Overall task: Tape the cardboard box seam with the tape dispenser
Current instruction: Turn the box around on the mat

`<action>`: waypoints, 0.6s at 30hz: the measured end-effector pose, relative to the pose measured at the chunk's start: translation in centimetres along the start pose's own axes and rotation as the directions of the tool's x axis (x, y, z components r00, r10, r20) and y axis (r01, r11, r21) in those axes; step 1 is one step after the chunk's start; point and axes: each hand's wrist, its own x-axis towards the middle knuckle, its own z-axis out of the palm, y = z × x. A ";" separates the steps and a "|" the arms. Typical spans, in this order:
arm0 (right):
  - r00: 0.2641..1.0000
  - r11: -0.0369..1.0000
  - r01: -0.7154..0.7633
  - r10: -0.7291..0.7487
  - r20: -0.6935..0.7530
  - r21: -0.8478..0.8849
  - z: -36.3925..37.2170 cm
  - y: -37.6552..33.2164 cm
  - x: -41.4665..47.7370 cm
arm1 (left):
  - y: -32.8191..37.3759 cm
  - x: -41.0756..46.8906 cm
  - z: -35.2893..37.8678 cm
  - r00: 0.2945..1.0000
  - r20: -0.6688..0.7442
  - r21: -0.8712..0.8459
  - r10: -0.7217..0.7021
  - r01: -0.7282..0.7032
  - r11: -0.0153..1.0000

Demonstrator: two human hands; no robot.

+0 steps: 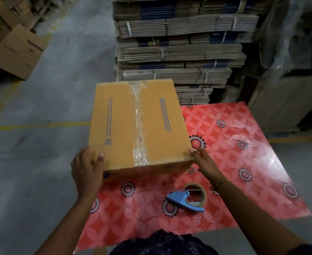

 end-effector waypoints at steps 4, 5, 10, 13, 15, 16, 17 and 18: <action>0.985 0.995 -0.091 0.084 -0.152 -0.043 -2.8 4.4 -2.9 | 4.2 -5.2 1.1 0.939 0.053 -0.166 0.340 -0.328 0.930; 0.978 0.992 -0.114 0.101 -0.184 -0.057 -3.3 5.5 -3.6 | 5.2 -6.4 1.4 0.927 0.155 -0.270 0.342 -0.293 0.917; 0.932 0.934 -0.326 0.292 -0.216 -0.142 -3.7 10.5 -6.2 | 7.4 -9.9 4.5 0.750 0.557 -0.330 0.356 -0.194 0.924; 0.902 0.897 -0.427 0.413 -0.127 -0.119 -2.2 12.3 -7.2 | 7.6 -10.8 6.7 0.617 0.695 -0.316 0.368 -0.198 0.928; 0.897 0.893 -0.440 0.433 -0.089 -0.093 -1.0 12.8 -7.5 | 7.8 -11.2 8.0 0.539 0.748 -0.293 0.388 -0.257 0.921; 0.896 0.893 -0.442 0.435 -0.088 -0.082 -0.3 12.8 -7.5 | 8.0 -11.4 8.4 0.506 0.767 -0.282 0.395 -0.288 0.915; 0.893 0.892 -0.445 0.438 -0.100 -0.073 0.2 12.8 -7.4 | 8.2 -11.6 8.8 0.481 0.779 -0.277 0.401 -0.310 0.909; 0.891 0.892 -0.448 0.438 -0.121 -0.063 0.6 12.8 -7.3 | 8.4 -11.8 9.0 0.461 0.789 -0.274 0.406 -0.328 0.904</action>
